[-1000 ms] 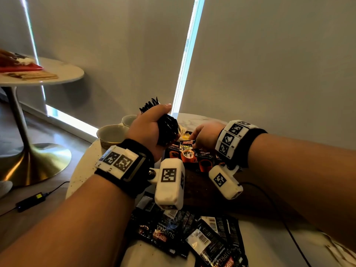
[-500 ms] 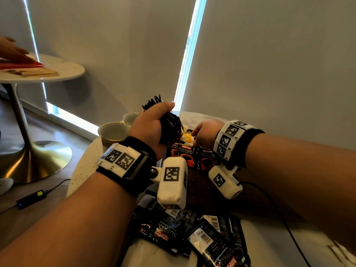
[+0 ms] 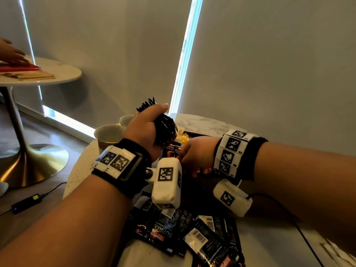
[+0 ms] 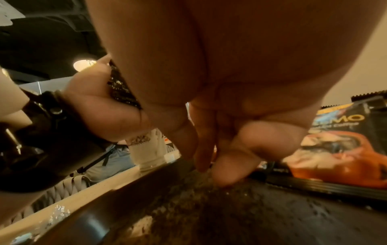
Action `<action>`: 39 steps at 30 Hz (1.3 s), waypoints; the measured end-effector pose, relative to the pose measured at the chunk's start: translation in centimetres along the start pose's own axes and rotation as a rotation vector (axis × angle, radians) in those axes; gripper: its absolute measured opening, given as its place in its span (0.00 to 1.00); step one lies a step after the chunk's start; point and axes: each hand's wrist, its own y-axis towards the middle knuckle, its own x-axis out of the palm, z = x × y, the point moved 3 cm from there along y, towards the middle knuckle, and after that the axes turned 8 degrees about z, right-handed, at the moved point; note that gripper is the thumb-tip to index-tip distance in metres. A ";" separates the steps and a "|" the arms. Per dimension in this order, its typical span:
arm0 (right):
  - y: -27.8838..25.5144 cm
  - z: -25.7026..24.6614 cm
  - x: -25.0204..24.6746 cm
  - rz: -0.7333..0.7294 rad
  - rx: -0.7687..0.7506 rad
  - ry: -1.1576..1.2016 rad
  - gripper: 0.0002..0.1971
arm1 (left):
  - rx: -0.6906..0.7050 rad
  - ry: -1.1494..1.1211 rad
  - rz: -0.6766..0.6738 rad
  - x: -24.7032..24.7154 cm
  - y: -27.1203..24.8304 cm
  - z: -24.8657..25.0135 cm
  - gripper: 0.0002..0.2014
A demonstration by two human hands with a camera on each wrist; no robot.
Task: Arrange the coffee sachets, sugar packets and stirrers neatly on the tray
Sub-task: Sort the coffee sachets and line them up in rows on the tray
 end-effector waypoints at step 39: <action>-0.3 -0.3 -0.5 0.191 -0.110 -0.278 0.18 | -0.057 -0.018 -0.084 -0.2 0.5 -0.5 0.31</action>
